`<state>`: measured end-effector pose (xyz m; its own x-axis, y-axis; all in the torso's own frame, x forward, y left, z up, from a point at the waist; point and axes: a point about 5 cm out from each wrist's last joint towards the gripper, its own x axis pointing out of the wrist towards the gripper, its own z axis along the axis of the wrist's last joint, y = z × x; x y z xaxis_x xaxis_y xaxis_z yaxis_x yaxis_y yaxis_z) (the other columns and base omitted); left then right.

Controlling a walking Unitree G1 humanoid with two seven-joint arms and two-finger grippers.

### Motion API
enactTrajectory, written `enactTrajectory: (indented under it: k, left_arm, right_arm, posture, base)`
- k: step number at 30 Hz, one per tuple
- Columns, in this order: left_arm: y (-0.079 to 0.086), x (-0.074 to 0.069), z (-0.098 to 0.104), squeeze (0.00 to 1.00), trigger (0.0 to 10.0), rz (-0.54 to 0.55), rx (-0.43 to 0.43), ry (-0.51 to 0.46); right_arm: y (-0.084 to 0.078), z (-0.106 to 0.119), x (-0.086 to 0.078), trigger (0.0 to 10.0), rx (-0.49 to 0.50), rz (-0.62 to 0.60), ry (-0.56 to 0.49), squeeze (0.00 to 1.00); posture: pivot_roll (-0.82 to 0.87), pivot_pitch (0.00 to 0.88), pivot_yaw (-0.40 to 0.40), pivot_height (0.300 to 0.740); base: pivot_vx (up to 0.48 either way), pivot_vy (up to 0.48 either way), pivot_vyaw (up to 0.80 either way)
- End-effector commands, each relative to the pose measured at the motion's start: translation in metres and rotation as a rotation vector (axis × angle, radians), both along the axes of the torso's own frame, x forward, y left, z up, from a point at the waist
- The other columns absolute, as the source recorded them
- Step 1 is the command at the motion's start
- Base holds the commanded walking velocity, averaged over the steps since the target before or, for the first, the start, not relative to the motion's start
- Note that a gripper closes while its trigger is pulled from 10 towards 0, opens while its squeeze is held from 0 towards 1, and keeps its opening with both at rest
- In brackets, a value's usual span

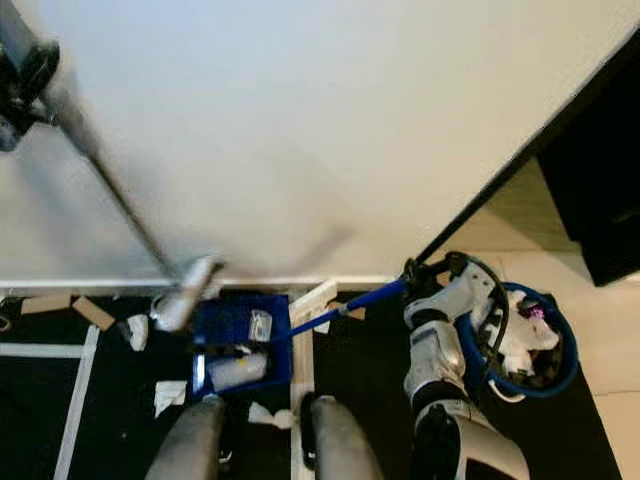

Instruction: Sweep floor

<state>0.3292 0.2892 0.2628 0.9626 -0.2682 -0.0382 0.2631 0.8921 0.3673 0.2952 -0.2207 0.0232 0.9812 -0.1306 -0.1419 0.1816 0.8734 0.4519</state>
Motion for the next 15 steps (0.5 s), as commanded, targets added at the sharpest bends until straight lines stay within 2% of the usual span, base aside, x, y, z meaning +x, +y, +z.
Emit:
enactTrajectory:
  k: [1,4,5,6,12,13,14,15]
  left_arm:
    - [0.011,-0.005,-0.001,0.0,10.0,0.054,0.117,0.043]
    - [0.019,-0.007,-0.005,0.0,10.0,0.116,0.148,0.033]
    - [0.026,-0.008,-0.006,0.0,10.0,0.192,0.12,-0.025]
    - [0.027,-0.008,-0.01,0.0,10.0,0.216,0.102,-0.042]
    - [0.027,-0.009,-0.026,0.0,10.0,0.264,0.093,-0.041]
    - [0.026,-0.008,-0.042,0.0,10.0,0.31,0.069,-0.071]
    - [0.026,-0.008,-0.042,0.0,10.0,0.31,0.069,-0.071]
    - [0.024,-0.008,-0.057,0.0,10.0,0.339,0.04,-0.091]
  right_arm:
    - [-0.004,-0.003,-0.003,10.0,-0.015,0.001,0.02,0.0]
    - [-0.008,0.001,-0.002,10.0,-0.018,-0.016,-0.001,0.0]
    - [-0.014,0.005,-0.002,10.0,-0.024,-0.032,-0.032,0.0]
    - [-0.017,0.007,-0.002,10.0,-0.029,-0.036,-0.044,0.0]
    - [-0.023,0.01,-0.003,10.0,-0.045,-0.046,-0.064,0.0]
    - [-0.027,0.015,-0.002,10.0,-0.062,-0.059,-0.088,0.0]
    - [-0.027,0.015,-0.002,10.0,-0.062,-0.059,-0.088,0.0]
    - [-0.03,0.018,-0.001,10.0,-0.077,-0.068,-0.108,0.0]
  posture:
    - [0.13,0.093,-0.054,0.74]
    - [0.13,0.093,-0.056,0.74]
    - [0.13,0.096,-0.057,0.74]
    - [0.13,0.098,-0.058,0.74]
    - [0.12,0.102,-0.057,0.74]
    - [0.11,0.111,-0.057,0.74]
    - [0.11,0.111,-0.057,0.74]
    - [0.1,0.118,-0.057,0.74]
  base:
    - [0.0,0.0,0.0]
    - [0.0,0.0,0.0]
    - [0.0,0.0,0.0]
    - [0.0,0.0,0.0]
    - [0.0,0.0,0.0]
    - [0.0,0.0,0.0]
    - [0.0,0.0,0.0]
    - [0.0,0.0,0.0]
